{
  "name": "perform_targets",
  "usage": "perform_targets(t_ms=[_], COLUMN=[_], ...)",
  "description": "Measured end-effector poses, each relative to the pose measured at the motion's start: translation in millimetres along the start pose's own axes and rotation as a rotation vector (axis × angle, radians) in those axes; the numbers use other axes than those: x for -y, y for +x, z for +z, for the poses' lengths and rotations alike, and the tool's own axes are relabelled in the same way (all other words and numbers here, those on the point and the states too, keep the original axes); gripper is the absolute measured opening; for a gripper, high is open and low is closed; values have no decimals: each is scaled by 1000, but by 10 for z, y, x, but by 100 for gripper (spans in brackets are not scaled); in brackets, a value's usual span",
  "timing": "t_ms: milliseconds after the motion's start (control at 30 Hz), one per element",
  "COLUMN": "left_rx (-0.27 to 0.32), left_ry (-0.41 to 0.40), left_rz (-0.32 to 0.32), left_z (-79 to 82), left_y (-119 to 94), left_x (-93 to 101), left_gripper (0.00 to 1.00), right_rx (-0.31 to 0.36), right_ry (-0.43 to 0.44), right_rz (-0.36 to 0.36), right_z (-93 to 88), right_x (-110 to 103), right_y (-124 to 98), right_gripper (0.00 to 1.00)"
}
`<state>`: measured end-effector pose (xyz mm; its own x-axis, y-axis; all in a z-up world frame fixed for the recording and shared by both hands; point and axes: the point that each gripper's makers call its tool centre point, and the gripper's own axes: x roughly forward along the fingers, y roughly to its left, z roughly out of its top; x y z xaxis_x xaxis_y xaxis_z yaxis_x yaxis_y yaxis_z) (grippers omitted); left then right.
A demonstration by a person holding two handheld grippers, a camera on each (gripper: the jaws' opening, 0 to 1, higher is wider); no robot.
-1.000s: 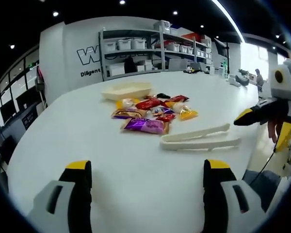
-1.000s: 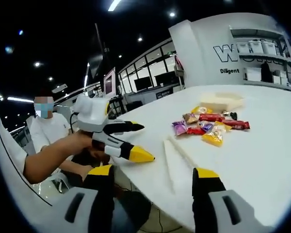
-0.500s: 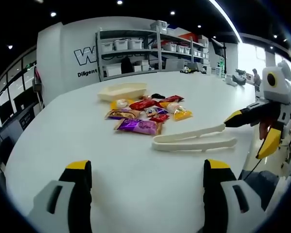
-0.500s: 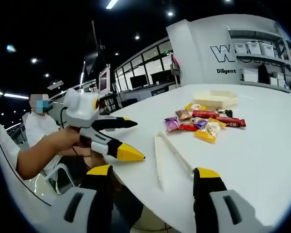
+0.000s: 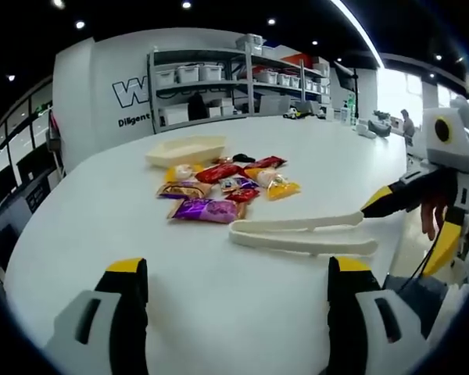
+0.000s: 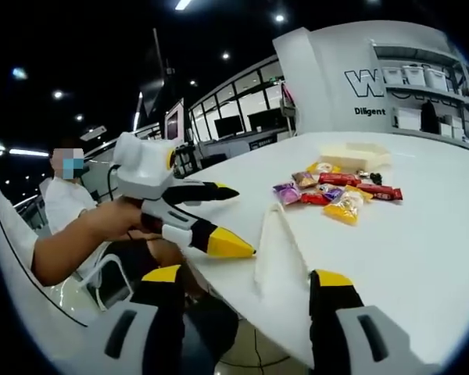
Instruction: Place the target food into the container with the food tongs after gripping and lifting it, then release it inside without dropping or visibly crushing the food.
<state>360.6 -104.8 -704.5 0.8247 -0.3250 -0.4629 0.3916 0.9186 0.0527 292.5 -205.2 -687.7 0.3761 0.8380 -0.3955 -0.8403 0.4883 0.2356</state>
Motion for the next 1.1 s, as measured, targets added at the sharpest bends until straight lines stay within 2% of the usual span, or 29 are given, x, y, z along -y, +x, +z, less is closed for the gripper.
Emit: perform_targets(t_ms=[433, 1100], left_rx=[4, 45], left_ry=[33, -6], left_rz=[-6, -2], left_z=[50, 29], left_y=[44, 53], left_x=[15, 14], left_gripper=[95, 95], right_rx=[0, 53], right_ry=[-2, 14], right_rz=[6, 11], right_z=[-8, 18], right_x=[-22, -40], right_y=[-6, -16], right_gripper=[62, 65])
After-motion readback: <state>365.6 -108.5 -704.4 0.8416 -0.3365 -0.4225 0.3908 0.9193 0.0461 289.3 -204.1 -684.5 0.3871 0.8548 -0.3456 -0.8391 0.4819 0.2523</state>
